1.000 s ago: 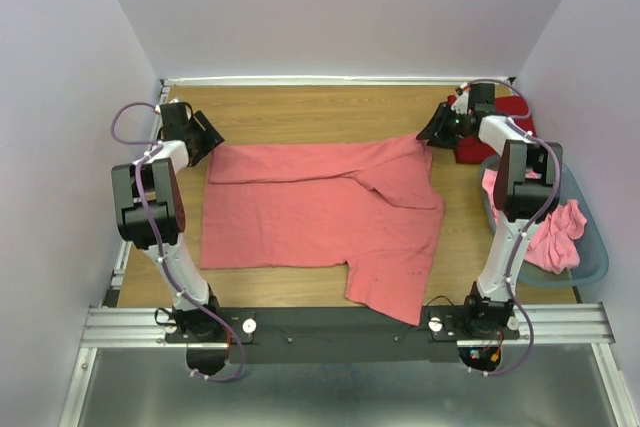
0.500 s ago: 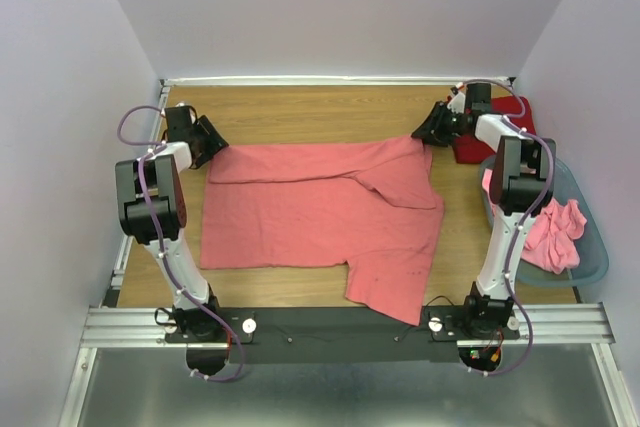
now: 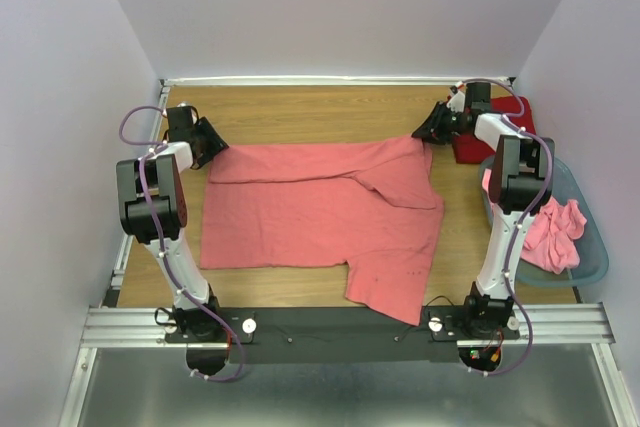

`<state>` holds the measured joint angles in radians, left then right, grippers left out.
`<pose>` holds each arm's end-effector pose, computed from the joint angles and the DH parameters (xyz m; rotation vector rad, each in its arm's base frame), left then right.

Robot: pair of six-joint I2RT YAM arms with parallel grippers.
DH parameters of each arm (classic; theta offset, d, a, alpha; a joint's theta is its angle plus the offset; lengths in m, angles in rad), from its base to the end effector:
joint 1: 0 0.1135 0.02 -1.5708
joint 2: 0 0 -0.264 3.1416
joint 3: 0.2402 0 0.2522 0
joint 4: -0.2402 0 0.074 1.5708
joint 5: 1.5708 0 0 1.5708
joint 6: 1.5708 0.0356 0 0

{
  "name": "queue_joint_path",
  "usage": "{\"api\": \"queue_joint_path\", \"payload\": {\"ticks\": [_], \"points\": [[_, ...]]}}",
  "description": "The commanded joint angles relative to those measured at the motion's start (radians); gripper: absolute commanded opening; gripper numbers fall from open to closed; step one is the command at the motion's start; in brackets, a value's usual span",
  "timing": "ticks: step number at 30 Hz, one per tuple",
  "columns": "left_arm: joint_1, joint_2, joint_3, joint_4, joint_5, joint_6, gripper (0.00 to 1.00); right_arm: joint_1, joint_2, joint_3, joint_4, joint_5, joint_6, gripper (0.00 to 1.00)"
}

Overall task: Fold and stack the t-shirts
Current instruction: Fold the tshirt

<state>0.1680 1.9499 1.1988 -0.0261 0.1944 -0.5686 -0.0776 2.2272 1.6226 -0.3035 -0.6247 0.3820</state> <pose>0.4107 0.0627 0.1590 -0.7621 2.2434 -0.4236 0.4802 -0.0165 0.1517 0.2913 2.4326 0.9042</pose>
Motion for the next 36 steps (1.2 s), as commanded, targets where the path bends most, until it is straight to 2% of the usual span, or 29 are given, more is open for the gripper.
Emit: {"api": "queue_joint_path", "payload": {"ticks": [1, 6, 13, 15, 24, 36], "points": [[-0.004, -0.031, 0.025, -0.015, -0.015, 0.007, 0.59, 0.007, 0.018, 0.028, 0.010, -0.044, 0.001, 0.38], [-0.004, -0.043, 0.027, -0.018, 0.016, 0.004, 0.59, 0.007, 0.029, 0.034, 0.012, -0.066, 0.006, 0.37], [-0.005, -0.039, 0.019, -0.018, 0.022, 0.012, 0.59, 0.007, 0.032, 0.040, 0.010, -0.055, 0.011, 0.18], [-0.004, -0.046, 0.010, -0.017, 0.020, 0.013, 0.59, 0.007, 0.034, 0.042, 0.012, -0.053, 0.014, 0.17], [-0.004, -0.097, 0.041, -0.054, -0.084, 0.058, 0.61, 0.007, 0.029, 0.026, 0.012, -0.049, 0.017, 0.16], [-0.009, -0.039, 0.033, -0.066, -0.078, 0.053, 0.61, 0.007, 0.019, 0.028, 0.012, -0.040, 0.024, 0.16]]}}
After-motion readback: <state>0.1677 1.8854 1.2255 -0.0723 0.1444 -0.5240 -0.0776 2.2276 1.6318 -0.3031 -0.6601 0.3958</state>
